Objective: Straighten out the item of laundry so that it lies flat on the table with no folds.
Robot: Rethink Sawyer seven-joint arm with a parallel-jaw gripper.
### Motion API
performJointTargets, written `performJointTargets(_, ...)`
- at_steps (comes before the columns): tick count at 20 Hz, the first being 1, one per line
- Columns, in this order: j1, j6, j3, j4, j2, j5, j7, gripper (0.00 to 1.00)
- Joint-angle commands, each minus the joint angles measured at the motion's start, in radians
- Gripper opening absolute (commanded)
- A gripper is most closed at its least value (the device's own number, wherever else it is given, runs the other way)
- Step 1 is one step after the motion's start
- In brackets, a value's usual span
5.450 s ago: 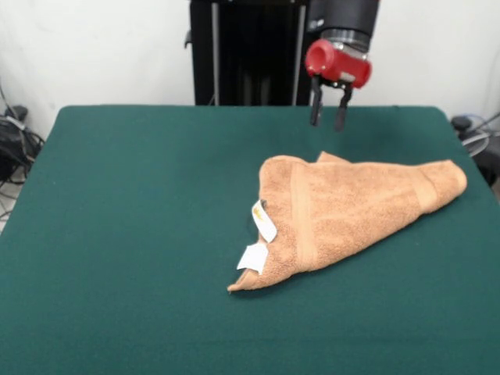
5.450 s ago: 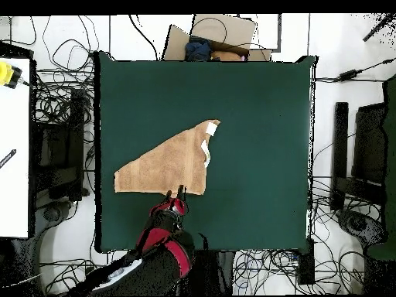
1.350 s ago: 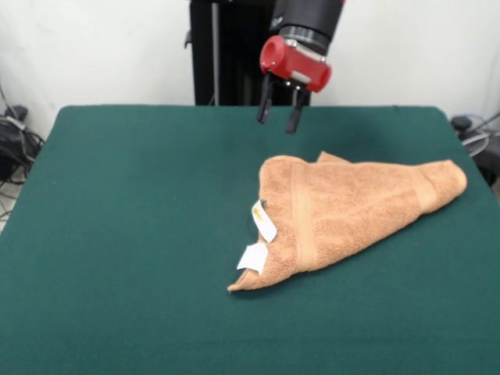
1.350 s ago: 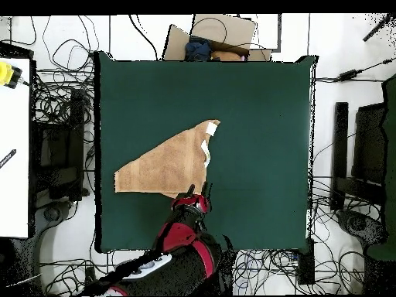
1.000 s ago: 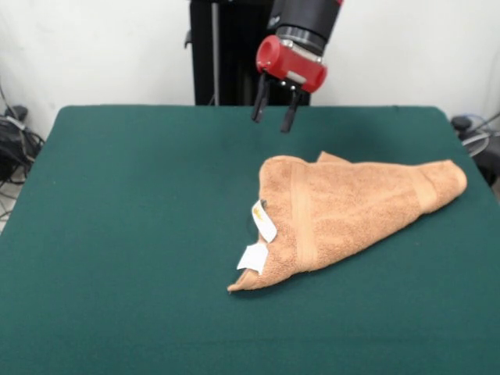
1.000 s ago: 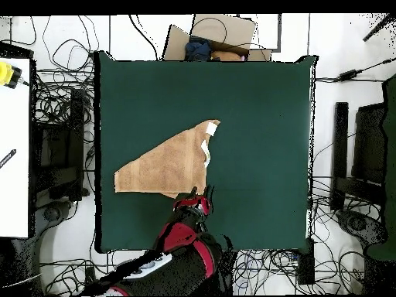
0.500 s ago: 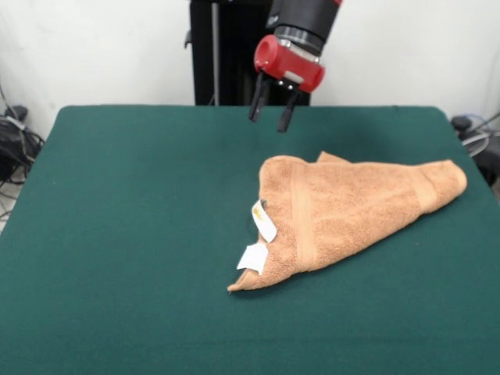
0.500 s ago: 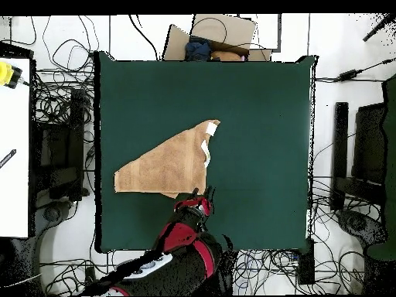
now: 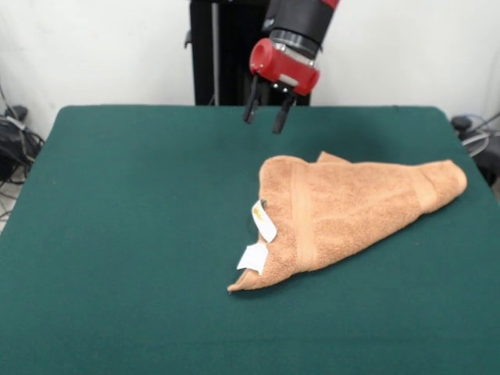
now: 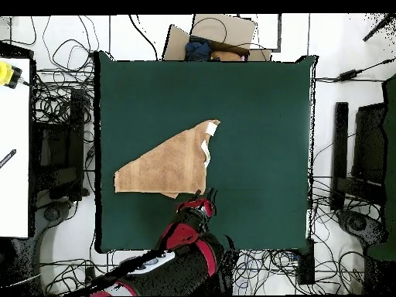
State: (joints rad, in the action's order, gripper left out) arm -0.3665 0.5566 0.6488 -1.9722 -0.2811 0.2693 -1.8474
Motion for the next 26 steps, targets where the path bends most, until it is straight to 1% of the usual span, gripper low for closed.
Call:
performJointTargets(1,0.055,0.065,-0.116,-0.001,0.05,0.035,-0.127,1.0)
performJointTargets(4,0.089,0.07,-0.11,0.007,0.042,0.078,-0.115,1.0)
performJointTargets(7,0.104,0.095,-0.113,0.019,0.066,0.081,-0.112,1.0)
performJointTargets(18,0.083,0.123,-0.124,0.013,0.104,0.037,-0.12,1.0)
performJointTargets(22,0.065,0.142,-0.128,0.001,0.125,0.004,-0.135,1.0)
performJointTargets(26,0.064,0.154,-0.135,-0.005,0.133,-0.001,-0.147,1.0)
